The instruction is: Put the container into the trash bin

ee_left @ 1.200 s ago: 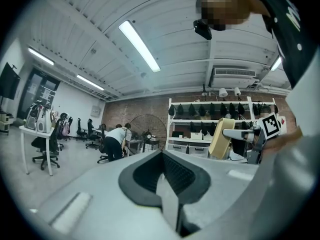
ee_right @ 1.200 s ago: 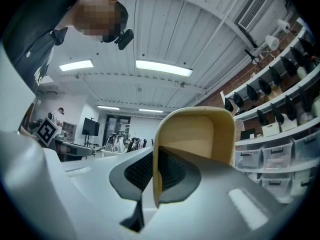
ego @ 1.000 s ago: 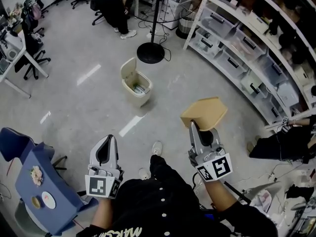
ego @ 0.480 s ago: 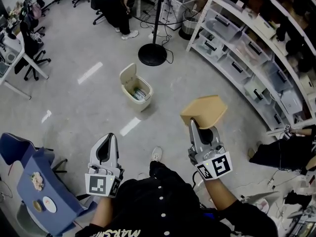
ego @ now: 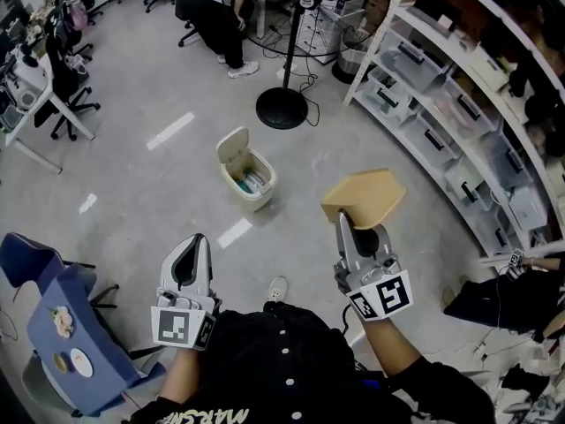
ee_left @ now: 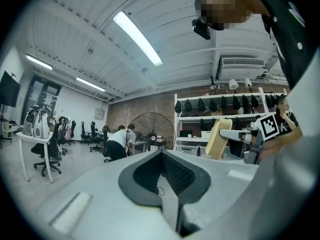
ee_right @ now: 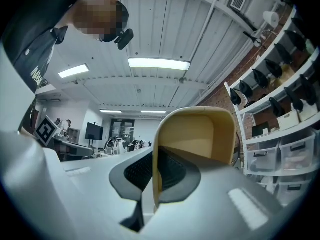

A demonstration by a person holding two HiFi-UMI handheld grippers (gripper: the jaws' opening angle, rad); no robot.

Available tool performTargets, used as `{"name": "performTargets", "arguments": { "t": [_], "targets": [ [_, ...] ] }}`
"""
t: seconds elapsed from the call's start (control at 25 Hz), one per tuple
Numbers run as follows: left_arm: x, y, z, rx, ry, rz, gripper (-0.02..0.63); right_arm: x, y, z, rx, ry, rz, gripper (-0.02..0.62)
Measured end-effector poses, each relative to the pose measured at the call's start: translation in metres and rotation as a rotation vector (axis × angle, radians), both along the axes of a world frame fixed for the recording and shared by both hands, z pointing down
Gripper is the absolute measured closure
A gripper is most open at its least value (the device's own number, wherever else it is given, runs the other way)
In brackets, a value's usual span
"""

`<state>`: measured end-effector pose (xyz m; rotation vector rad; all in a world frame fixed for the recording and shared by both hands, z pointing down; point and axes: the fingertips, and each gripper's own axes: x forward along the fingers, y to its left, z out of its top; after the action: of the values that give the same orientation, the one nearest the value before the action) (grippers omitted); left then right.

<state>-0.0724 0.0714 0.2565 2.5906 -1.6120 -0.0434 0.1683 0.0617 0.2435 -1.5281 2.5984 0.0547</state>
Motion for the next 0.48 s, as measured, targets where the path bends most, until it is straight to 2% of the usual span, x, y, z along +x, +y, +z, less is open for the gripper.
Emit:
{"name": "performTargets", "arguments": {
  "t": [0.16,0.36,0.48],
  "targets": [
    [0.007,-0.009,0.002,-0.013,-0.016,-0.025,0.606,0.006,-0.016,0.003,-0.009,-0.006,-0.026,0.571],
    [0.018,-0.015,0.016,-0.036,-0.052,-0.002,0.606,0.004,-0.028,0.014,-0.032,-0.019,-0.047,0.571],
    [0.013,-0.024,0.021,-0.041,-0.044,-0.017,0.606,0.003,-0.038,0.021,-0.046,-0.014,-0.050,0.571]
  ]
}}
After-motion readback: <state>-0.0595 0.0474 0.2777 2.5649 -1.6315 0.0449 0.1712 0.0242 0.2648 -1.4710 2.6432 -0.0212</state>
